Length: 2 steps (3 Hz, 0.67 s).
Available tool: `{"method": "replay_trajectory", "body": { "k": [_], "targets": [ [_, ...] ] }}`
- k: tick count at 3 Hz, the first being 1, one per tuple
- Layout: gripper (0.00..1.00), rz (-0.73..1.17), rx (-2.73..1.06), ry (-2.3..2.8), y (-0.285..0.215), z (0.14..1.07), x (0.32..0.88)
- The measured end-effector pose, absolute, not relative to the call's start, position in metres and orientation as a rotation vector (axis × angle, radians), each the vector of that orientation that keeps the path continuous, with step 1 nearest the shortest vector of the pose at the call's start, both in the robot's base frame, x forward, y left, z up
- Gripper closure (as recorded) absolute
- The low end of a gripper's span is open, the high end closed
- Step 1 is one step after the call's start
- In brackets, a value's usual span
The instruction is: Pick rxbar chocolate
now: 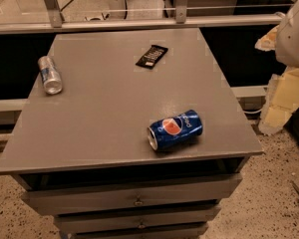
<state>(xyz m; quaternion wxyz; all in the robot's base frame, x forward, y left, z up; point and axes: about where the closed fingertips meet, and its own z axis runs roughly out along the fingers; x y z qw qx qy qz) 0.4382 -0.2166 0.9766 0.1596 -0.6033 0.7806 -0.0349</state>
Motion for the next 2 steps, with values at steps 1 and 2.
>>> {"method": "replay_trajectory", "body": {
  "k": [1, 2],
  "targets": [
    [0.0, -0.1, -1.724, 2.231, -0.217, 0.977, 0.438],
    [0.0, -0.074, -1.721, 2.187, -0.208, 0.974, 0.455]
  ]
}}
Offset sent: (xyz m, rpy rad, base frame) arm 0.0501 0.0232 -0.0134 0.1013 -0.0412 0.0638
